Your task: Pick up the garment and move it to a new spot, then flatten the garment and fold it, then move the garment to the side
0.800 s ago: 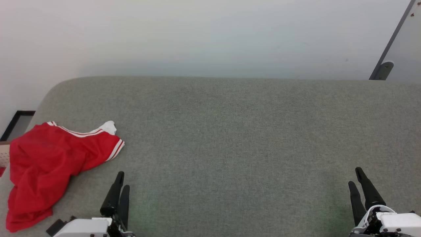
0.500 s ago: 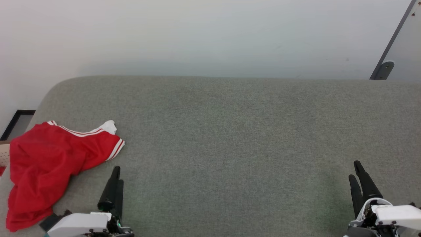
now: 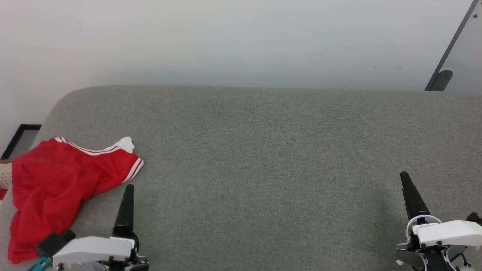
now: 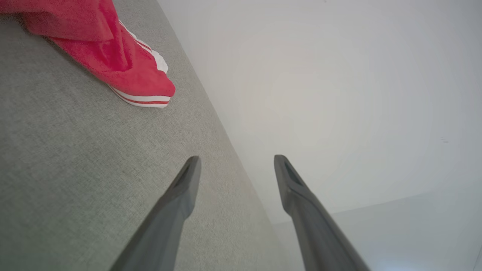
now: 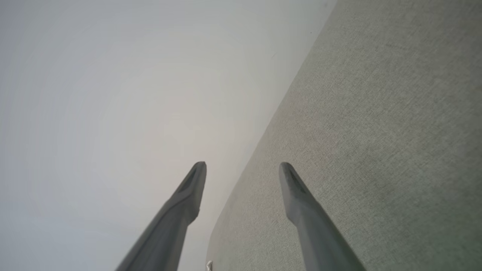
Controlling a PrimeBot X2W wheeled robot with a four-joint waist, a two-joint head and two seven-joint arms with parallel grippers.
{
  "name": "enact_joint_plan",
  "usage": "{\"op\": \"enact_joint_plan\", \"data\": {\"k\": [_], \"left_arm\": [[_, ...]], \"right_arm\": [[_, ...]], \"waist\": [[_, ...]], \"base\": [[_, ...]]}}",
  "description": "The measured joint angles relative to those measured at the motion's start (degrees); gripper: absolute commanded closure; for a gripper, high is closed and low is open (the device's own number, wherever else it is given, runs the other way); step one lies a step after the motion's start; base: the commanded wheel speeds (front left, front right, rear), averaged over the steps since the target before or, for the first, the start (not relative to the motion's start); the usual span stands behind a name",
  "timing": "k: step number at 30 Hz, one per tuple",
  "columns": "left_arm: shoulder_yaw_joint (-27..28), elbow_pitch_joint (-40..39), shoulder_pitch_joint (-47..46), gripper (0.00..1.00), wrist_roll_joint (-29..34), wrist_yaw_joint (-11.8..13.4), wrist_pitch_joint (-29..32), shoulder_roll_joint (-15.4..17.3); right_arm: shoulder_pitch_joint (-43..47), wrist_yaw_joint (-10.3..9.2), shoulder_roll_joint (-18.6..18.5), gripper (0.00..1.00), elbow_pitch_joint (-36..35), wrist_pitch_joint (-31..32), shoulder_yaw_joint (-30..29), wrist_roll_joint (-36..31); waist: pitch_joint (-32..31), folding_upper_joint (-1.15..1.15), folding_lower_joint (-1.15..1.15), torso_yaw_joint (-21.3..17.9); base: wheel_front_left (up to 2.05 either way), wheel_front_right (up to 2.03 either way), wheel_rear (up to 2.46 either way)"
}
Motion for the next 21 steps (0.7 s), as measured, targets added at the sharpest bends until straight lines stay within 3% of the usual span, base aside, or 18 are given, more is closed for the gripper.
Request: {"op": "enact_joint_plan", "data": {"k": [21], "left_arm": [[-1.91,-0.93,0.04,0.00,24.90,0.25,-4.36,0.25]], "right_arm": [[-1.41,0.00,-1.71,0.00,-0.20,-4.28,2.46,-22.14]], "waist": [[-0.02,0.00,0.00,0.39]], "base": [[0.00,0.00,0.00]]}}
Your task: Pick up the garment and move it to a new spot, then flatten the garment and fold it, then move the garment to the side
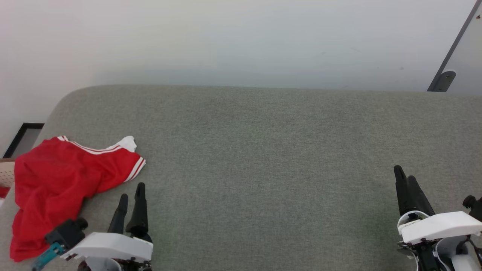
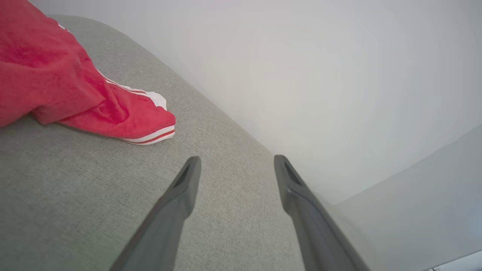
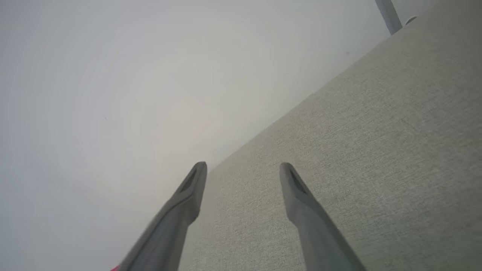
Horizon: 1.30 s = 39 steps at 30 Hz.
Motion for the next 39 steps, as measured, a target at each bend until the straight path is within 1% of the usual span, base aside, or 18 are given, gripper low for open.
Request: {"op": "enact_joint_plan", "data": {"k": [10,18,26,39], "left_arm": [[-2.00,-1.13,-0.01,0.00,9.67,1.77,-1.66,1.56],[-3.55,-1.33,-0.03,0.00,15.02,3.02,-3.00,2.61],[-4.35,-1.44,-0.03,0.00,19.25,4.02,-4.10,3.64],[-4.97,-1.41,-0.03,0.00,25.53,4.16,-5.92,3.80]], "right_arm": [[-1.20,0.00,-0.53,0.00,0.51,-1.76,0.30,-13.21],[-2.05,0.00,-0.40,0.00,1.69,-3.15,-0.56,-22.02],[-2.76,0.00,-0.07,0.00,2.42,-4.27,-1.18,-28.08],[-2.94,0.00,0.68,0.00,2.74,-6.13,-3.37,-36.98]], "waist": [[0.24,0.00,0.00,0.16],[0.39,0.00,0.00,0.28],[0.18,0.00,0.00,0.23],[0.15,0.00,0.00,0.48]], "base": [[0.00,0.00,0.00],[0.00,0.00,0.00],[0.00,0.00,0.00],[0.00,0.00,0.00]]}}
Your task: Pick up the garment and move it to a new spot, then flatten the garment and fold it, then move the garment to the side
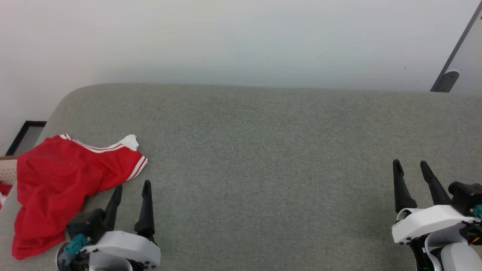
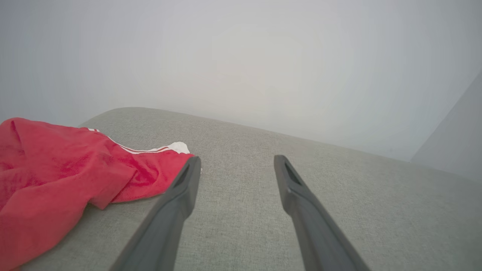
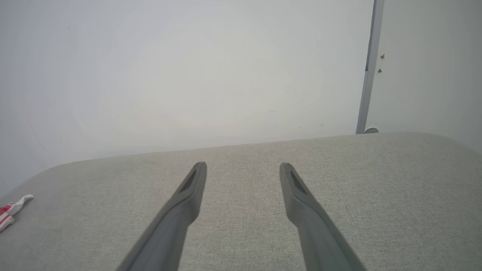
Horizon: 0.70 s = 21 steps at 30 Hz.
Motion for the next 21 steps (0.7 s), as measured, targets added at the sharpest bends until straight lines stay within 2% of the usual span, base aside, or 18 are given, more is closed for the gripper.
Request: {"op": "enact_joint_plan", "data": {"k": [11,21], "left_arm": [[0.65,1.91,-0.05,0.00,4.17,-0.68,-1.33,-0.16],[2.13,3.04,-0.50,0.00,7.62,-2.13,-2.49,-1.13]], "right_arm": [[-0.12,0.00,0.07,0.00,1.01,-1.35,-0.71,-6.42],[0.36,0.00,0.41,0.00,0.47,-2.59,-2.86,-8.66]], "waist": [[-0.06,0.00,0.00,0.31],[-0.09,0.00,0.00,0.78]], "base": [[0.00,0.00,0.00],[0.00,0.00,0.00]]}}
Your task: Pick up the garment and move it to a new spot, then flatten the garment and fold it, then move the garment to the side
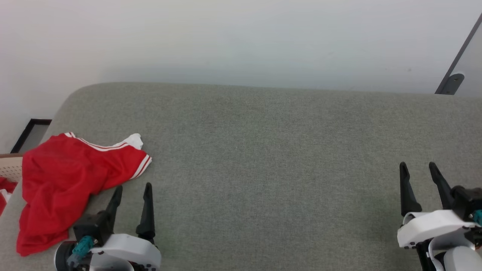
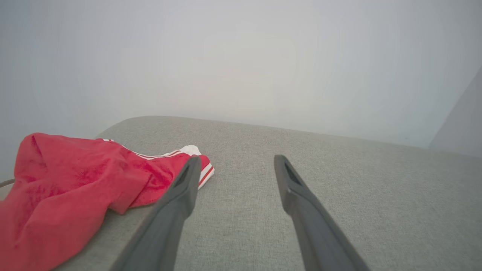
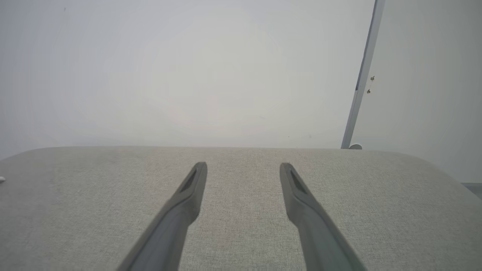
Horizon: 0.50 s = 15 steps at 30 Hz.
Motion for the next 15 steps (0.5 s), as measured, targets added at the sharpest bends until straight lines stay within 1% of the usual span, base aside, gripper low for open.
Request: {"op": "enact_joint_plan", "data": {"k": [15], "left_arm": [[0.69,0.89,-0.31,0.00,7.38,-1.07,-1.65,-0.31]], "right_arm": [[0.73,0.00,0.42,0.00,-0.05,-1.54,-1.37,-5.05]], "waist": [[-0.07,0.00,0.00,0.41]], "base": [[0.00,0.00,0.00]]}}
